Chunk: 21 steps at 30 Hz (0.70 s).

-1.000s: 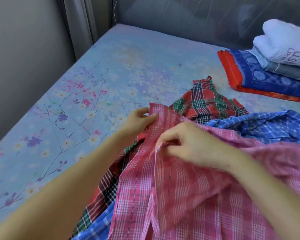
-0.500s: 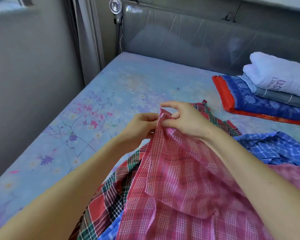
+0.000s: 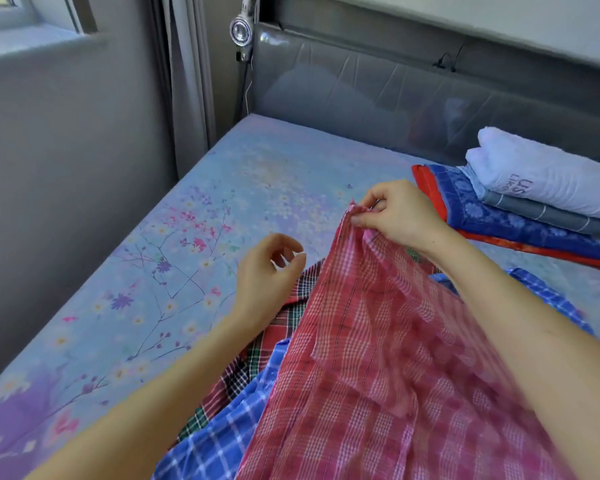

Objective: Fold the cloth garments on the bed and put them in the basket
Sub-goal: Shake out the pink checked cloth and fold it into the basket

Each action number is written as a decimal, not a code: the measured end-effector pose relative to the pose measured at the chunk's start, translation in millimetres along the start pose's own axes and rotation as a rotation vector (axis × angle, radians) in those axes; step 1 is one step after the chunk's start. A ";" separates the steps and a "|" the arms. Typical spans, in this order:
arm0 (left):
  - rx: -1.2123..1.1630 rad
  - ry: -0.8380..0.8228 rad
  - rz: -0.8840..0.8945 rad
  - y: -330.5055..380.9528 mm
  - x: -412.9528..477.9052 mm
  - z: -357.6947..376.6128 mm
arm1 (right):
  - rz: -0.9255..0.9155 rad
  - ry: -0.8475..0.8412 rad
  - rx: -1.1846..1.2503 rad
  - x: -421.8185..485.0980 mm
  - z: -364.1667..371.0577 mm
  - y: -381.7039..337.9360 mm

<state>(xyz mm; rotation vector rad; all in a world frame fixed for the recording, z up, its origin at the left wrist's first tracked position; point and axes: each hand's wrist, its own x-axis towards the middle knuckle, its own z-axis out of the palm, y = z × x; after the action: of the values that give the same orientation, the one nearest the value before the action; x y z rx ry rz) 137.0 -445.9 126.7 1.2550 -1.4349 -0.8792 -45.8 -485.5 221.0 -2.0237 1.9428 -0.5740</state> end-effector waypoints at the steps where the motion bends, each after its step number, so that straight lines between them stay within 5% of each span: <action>1: 0.045 -0.021 0.023 5.5 -13.6 -1.1 | -0.001 0.015 -0.016 -4.6 -10.4 -4.1; 5: 0.163 -0.101 0.058 16.0 -67.5 4.7 | -0.016 0.078 -0.042 -19.9 -41.6 -18.8; 9: 0.407 0.085 0.246 24.9 -118.0 13.8 | -0.008 0.124 -0.038 -41.3 -60.9 -31.7; 12: 0.482 0.112 0.202 24.2 -136.9 17.3 | -0.018 0.146 -0.068 -57.1 -69.8 -38.9; 16: 0.549 -0.069 0.113 23.1 -144.6 18.3 | -0.019 0.151 -0.081 -79.7 -81.5 -43.9; 21: 0.551 -0.199 0.348 40.9 -153.5 6.6 | 0.029 0.233 -0.085 -98.4 -97.3 -41.9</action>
<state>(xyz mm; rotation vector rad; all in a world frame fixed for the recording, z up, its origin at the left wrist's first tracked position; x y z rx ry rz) 115.1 -288.5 131.0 1.2705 -2.0735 -0.3856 -55.7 -378.0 317.2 -2.0538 2.1588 -0.7633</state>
